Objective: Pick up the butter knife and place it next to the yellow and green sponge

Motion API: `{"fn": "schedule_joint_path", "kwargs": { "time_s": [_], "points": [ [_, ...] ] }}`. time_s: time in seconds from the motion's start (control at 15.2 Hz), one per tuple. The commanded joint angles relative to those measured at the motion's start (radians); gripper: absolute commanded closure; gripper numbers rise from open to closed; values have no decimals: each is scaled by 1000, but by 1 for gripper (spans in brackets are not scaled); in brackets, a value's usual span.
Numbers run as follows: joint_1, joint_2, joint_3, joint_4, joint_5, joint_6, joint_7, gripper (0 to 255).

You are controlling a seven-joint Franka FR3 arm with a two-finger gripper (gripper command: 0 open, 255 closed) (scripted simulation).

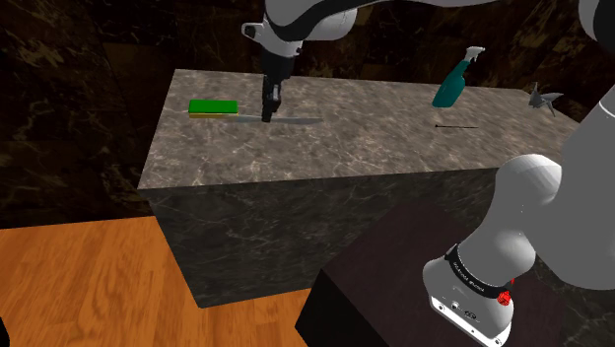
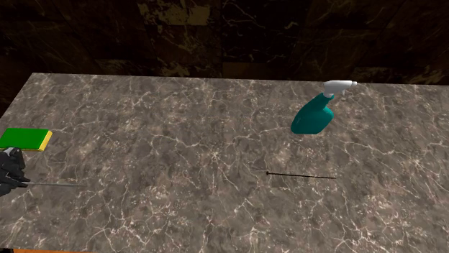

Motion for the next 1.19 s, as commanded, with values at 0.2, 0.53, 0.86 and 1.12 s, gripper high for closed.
{"fn": "schedule_joint_path", "kwargs": {
  "time_s": [0.2, 0.53, 0.86, 1.12],
  "points": [
    [-3, 28, 6, -36, 24, 59, -21, 255],
    [-7, 54, 12, -60, 45, 104, -39, 255],
    [-7, 54, 12, -59, 46, 104, -39, 255],
    [-7, 54, 12, -59, 45, 104, -39, 0]
  ]
}}
